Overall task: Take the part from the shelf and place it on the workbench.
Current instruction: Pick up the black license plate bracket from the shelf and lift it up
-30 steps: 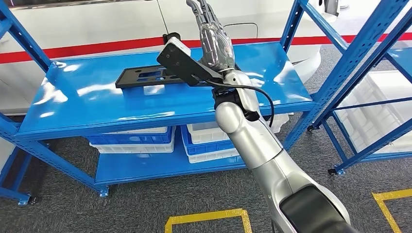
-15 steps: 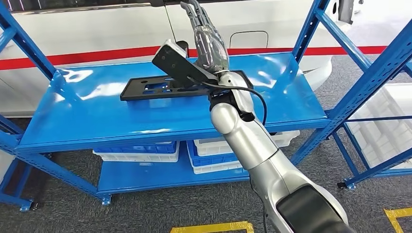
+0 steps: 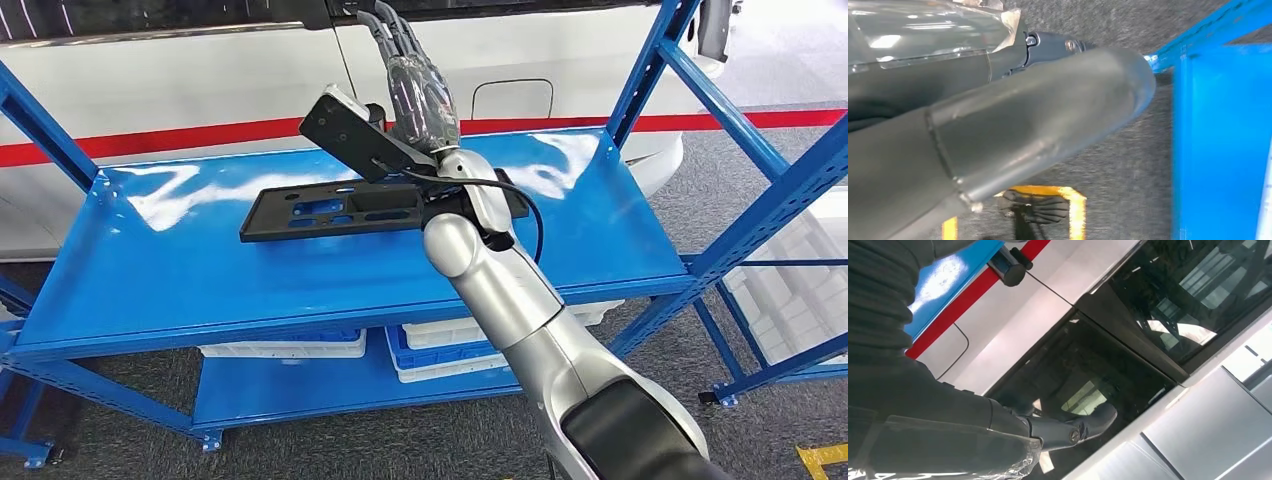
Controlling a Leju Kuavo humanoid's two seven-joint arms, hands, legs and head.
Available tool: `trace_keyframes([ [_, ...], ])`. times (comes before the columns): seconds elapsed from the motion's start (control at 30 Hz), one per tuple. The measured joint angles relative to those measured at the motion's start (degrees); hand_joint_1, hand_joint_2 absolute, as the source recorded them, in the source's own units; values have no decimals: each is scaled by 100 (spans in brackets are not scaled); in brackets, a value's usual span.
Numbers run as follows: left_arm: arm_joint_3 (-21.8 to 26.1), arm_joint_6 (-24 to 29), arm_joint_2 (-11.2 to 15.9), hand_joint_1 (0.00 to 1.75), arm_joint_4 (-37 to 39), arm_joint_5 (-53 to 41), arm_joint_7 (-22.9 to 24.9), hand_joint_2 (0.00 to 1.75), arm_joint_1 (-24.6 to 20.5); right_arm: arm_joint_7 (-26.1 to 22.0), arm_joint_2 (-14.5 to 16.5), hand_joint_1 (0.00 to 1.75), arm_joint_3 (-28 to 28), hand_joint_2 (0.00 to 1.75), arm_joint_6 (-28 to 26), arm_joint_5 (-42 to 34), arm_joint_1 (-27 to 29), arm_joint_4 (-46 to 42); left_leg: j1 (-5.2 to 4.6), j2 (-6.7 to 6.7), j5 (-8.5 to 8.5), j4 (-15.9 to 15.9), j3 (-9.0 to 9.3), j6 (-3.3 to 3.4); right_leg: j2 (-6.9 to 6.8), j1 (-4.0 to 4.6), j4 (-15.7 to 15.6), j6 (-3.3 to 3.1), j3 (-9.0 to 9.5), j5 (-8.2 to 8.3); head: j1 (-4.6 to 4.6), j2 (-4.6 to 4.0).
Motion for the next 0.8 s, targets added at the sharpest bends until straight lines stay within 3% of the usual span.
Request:
trace_keyframes([
  [0.07,29,178,-20,0,6,-152,280,0,-46,20,-40,0,-13,175,-2,1,15,-8,-27,-19,35,-6,-3,5,-9,12,-16,3,31,-16,12,0],
  [0.13,64,537,-90,0,-1,-287,878,0,-76,42,-88,0,-24,175,-6,-1,47,-38,-71,-36,18,-6,-3,24,-19,-1,-66,4,69,-15,10,0],
  [0.33,218,1475,-569,0,-63,-523,2370,0,53,81,-223,0,-50,175,30,-23,167,-228,-109,-40,-47,-9,15,118,-23,-32,-153,46,74,-42,13,0],
  [0.47,242,1842,-839,0,-108,-661,3121,0,89,114,-240,0,-7,175,152,-28,253,-322,-117,-48,-53,-9,33,132,-33,-59,-165,86,85,-45,11,0],
  [0.63,244,1963,-1062,0,-162,-803,3705,0,93,121,-211,0,222,175,436,17,400,-450,-113,-46,-45,-9,47,142,-33,-61,-164,110,93,-33,9,0],
  [0.8,246,1973,-1166,0,-217,-844,3841,0,96,154,-173,0,559,175,645,52,494,-545,-99,-46,-44,-10,65,141,-34,-52,-162,122,116,-41,9,0],
])
